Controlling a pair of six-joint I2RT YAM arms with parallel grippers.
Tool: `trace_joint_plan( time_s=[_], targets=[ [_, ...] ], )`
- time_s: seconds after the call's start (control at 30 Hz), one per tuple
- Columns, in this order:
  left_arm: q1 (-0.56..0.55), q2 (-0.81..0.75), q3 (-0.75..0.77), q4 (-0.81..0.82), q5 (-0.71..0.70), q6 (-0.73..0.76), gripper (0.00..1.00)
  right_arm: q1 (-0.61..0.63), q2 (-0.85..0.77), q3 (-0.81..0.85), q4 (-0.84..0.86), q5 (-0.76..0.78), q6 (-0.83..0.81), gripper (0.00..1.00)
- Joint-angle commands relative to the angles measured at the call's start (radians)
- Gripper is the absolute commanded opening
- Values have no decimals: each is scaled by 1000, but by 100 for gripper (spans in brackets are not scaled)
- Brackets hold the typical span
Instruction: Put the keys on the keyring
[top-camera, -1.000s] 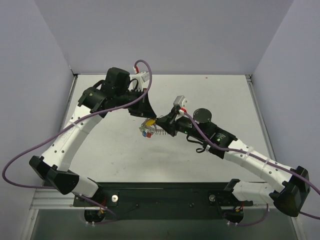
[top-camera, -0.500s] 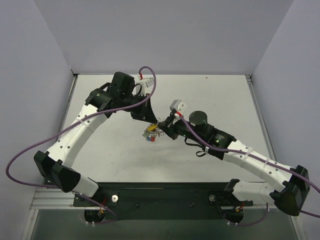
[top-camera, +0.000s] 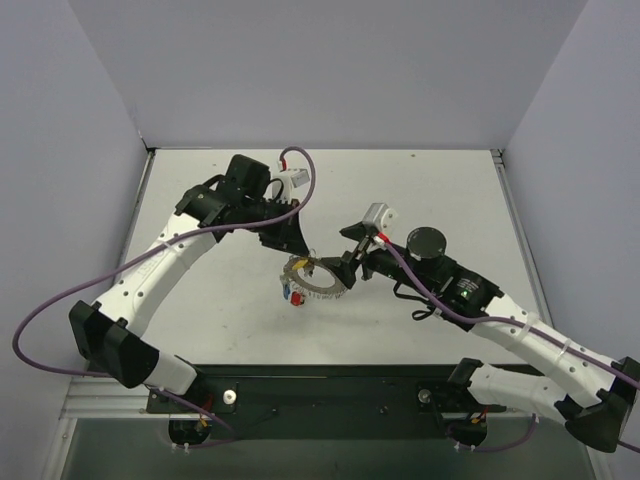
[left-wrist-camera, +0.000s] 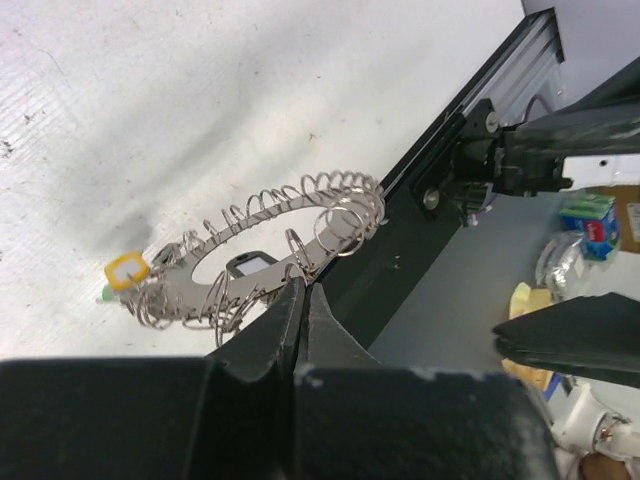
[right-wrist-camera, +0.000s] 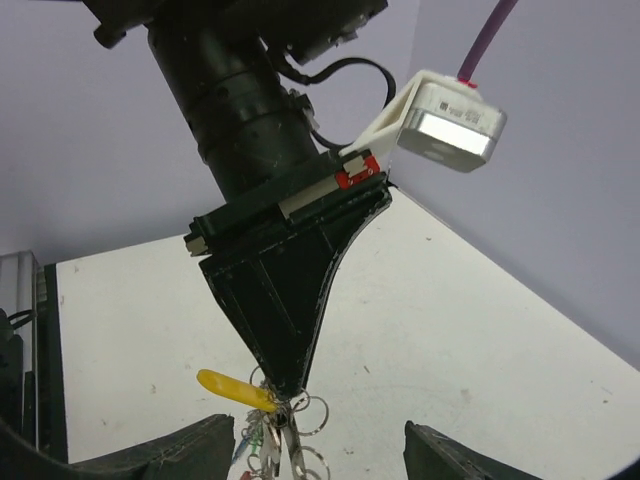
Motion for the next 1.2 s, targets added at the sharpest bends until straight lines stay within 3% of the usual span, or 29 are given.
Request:
trace_joint_plan(
  time_s=[0.0, 0.13, 0.3, 0.57, 0.63, 0.77, 1.17],
  targets=[
    [-2, -69, -19, 86, -4, 108, 0, -4, -23, 22, 27, -25, -36, 69],
    [-38, -104, -31, 80, -51, 235, 0, -3, -3, 38, 21, -54, -38, 70],
    [-202, -156, -114, 90, -169, 459, 0, -4, 12, 45, 12, -82, -43, 73],
    [-206, -193, -169, 155, -186, 430, 0, -12, 1, 31, 11, -97, -50, 73],
    [-206, -214, -189, 182, -159, 435, 0, -17, 3, 27, 19, -105, -44, 70],
    [-206, -263, -223, 273, -125, 429, 0, -26, 27, 25, 28, -109, -27, 53],
    [-204, -329, -246, 365, -65, 390, 0, -55, 92, 44, 38, -152, 46, 38]
  ],
)
